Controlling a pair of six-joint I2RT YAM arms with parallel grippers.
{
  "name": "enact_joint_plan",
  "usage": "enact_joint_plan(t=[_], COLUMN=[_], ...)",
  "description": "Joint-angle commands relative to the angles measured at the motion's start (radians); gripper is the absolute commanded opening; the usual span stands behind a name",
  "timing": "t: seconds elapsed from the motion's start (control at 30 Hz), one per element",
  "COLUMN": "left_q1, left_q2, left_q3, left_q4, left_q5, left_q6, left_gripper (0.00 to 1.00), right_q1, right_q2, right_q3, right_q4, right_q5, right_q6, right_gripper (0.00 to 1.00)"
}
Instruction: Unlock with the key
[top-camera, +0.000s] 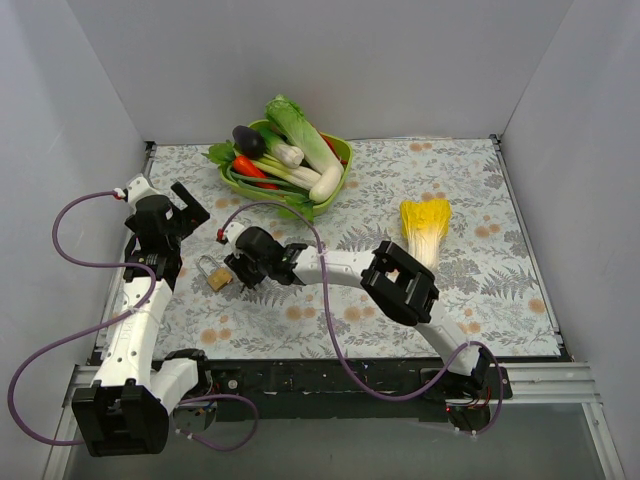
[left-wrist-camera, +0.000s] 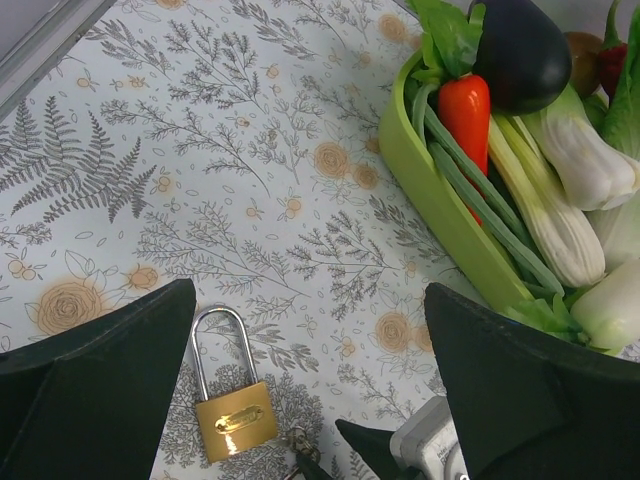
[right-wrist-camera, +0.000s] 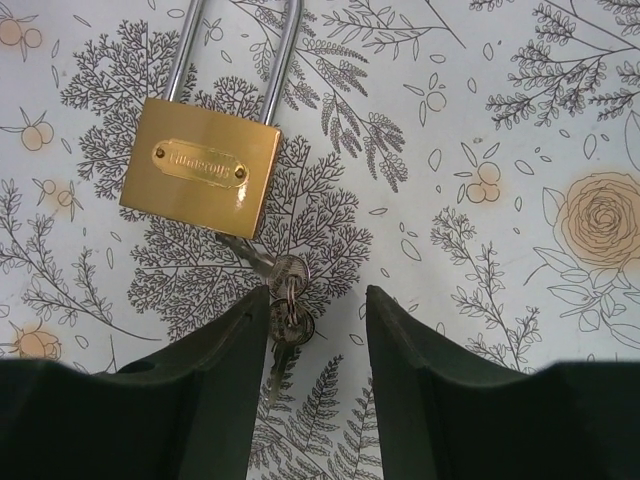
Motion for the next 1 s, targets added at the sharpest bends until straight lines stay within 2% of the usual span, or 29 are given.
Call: enact_joint_plan(t=[0.0,0.17,0.27,0.5,0.67,0.77,0.97], left_q1=[0.002,0.002,0.003,0.002,0.0,0.002,0.0], left_q2=[-0.012,-0.012,-0.012,-0.012,-0.002,0.003,0.043], left_q3=[-0.005,-0.005,-0.005,-0.01,-0.015,-0.028,-0.047], left_q4=[0.004,0.006,0.004,0.014,0.03,0.065,0.153], left_q5=[0.009,0.015,0.015,0.035,0.106,0.213,0.589], left_q6=[0.004,0.006,0.006,0.011,0.014,0.021,0.04], left_gripper=[0.98,0.98,0.98,0.98,0.98,0.98,0.98], right_q1=[0.007,0.005,0.007,0.004,-0.019,-0.042,-0.108], right_q2=[0.026,0.036,0.039,0.014,-0.067,-0.164,-0.443], right_q3=[0.05,0.062,0.062,0.053,-0.014,-0.1,-0.345], right_q4=[0.035,0.035,0.035,0.039,0.065,0.09,0.146], right_q5=[0.02,0.022,0.017,-0.001,-0.038,-0.05,-0.09], right_q6=[0.007,0.006,0.007,0.032,0.067,0.07,0.059], right_gripper=[0.49,0.44,0.36,0.01,0.01,0.01,0.01])
